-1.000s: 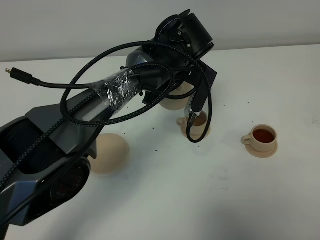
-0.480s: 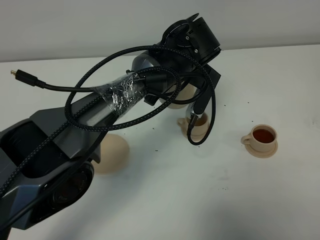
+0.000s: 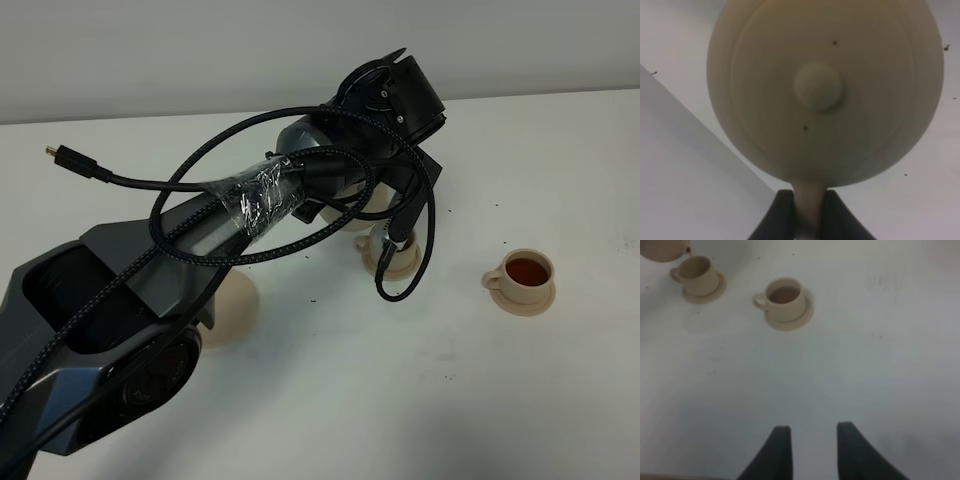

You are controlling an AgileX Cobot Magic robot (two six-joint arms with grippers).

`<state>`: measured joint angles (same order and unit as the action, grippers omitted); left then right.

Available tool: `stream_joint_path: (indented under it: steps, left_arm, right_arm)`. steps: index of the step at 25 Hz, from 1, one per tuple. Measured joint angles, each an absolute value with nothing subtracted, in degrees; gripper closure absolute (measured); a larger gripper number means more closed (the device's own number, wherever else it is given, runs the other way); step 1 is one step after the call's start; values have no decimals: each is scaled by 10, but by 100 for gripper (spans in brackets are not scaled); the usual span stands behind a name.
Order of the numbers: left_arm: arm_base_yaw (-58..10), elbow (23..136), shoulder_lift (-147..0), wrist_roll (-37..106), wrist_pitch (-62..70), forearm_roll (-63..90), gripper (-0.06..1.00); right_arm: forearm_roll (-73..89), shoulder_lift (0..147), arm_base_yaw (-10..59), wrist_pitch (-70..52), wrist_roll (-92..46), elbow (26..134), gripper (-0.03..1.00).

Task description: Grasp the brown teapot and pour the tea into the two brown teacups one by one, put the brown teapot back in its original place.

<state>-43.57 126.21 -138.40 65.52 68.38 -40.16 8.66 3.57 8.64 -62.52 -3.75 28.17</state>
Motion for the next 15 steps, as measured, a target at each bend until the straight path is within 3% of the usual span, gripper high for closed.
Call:
stream_joint_path:
  steps: [15]
  left_arm:
    - [-436,1262,-1384,682,684,-420,82]
  right_arm:
    - [87,36,86,-625,-37,282,73]
